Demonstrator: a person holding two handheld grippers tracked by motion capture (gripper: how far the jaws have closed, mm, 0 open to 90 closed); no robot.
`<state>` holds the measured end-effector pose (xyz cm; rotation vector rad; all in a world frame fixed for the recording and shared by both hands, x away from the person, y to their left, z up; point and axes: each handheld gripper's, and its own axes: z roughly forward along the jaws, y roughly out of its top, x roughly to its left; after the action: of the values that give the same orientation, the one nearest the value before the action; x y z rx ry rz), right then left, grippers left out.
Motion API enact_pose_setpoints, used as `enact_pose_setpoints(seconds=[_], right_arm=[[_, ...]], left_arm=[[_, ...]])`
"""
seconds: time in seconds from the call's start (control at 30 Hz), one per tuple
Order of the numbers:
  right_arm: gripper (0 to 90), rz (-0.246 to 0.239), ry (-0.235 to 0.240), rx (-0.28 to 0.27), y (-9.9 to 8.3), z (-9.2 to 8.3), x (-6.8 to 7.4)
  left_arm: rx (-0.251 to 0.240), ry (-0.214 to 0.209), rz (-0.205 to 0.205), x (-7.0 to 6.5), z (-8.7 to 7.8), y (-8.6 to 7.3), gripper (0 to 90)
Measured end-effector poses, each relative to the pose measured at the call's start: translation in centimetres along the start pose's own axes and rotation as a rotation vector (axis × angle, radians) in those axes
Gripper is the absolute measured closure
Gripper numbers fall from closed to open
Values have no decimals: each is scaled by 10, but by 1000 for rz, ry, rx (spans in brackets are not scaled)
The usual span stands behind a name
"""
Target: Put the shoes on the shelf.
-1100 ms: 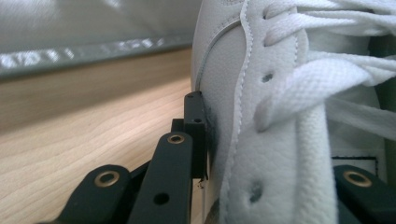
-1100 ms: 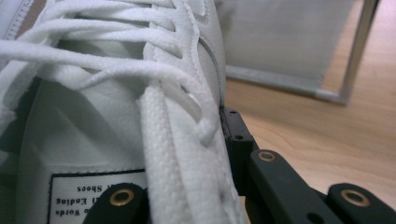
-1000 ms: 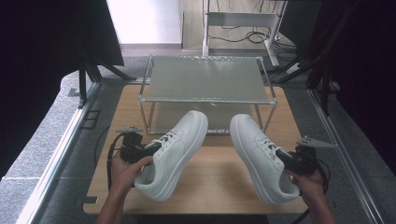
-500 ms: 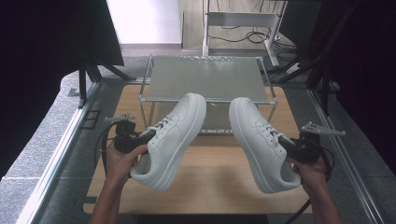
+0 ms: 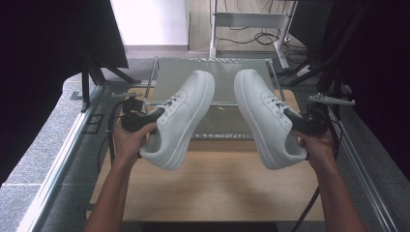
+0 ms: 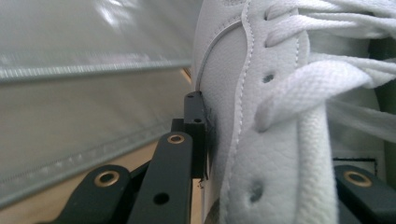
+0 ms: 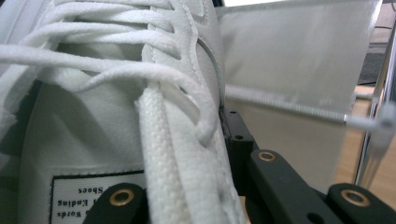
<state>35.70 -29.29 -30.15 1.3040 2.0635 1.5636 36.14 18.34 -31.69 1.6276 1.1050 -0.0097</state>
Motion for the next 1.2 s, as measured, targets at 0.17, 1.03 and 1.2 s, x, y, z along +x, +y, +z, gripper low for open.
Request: enact_pose_setpoints(seconds=[0.17, 1.03, 1.2], right_arm=[[873, 15, -6, -6, 19, 10, 0], [872, 159, -111, 6, 80, 81, -23], [872, 190, -132, 13, 90, 91, -26]], left_arm=[[-13, 35, -5, 5, 6, 15, 825], [-25, 131, -104, 36, 43, 73, 824], [-1, 164, -101, 37, 55, 85, 823]])
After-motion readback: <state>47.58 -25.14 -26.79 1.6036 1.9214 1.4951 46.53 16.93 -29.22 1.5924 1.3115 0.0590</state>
